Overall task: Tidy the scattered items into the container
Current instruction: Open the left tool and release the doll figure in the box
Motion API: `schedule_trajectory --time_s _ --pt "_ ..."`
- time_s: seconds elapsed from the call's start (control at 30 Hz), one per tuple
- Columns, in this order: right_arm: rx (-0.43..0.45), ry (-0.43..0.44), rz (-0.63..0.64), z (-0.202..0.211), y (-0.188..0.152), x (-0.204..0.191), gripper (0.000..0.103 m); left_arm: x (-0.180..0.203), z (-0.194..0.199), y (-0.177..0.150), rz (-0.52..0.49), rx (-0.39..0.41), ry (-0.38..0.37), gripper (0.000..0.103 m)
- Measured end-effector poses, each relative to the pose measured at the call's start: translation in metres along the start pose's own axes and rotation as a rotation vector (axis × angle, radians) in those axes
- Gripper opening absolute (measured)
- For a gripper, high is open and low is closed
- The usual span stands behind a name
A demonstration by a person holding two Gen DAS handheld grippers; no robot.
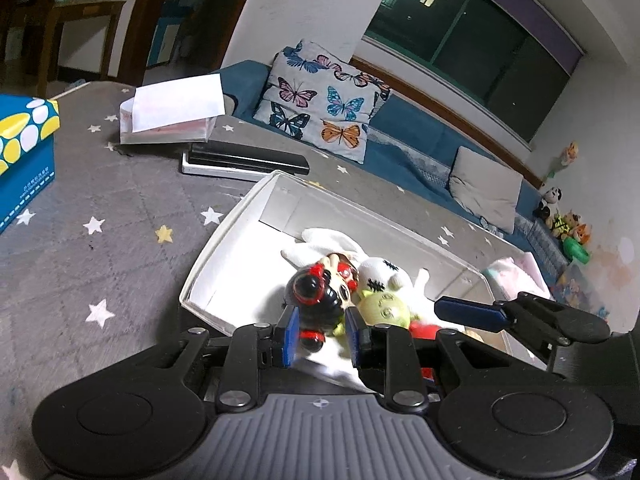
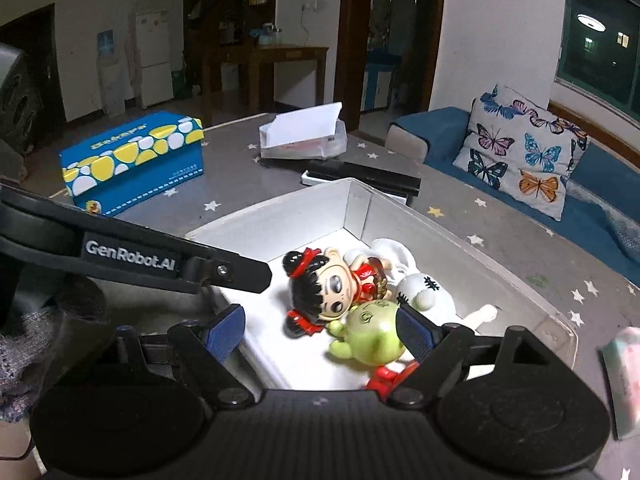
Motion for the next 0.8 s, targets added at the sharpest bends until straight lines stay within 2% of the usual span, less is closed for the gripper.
schedule_trajectory --time_s 0.23,0.8 --pt "0.035 -0.052 -0.007 0.023 -0.012 -0.013 0.084 0.007 0.017 -0.014 -0.054 0.011 0.028 0.028" --pt "0.059 -0.079 -0.123 0.052 -0.054 -0.033 0.086 0.009 0.034 -0.054 -0.142 -0.006 0.095 0.030"
Point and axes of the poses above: each gripper's, at about its wrist camera, not at the fingertips, and z roughly against the way its jaws point, x to its right, y to its top, the point moved 5 cm from there along -z, roughly the way its jaws point, and after that the axes turned 2 degrees about x, right-handed, at the moved point
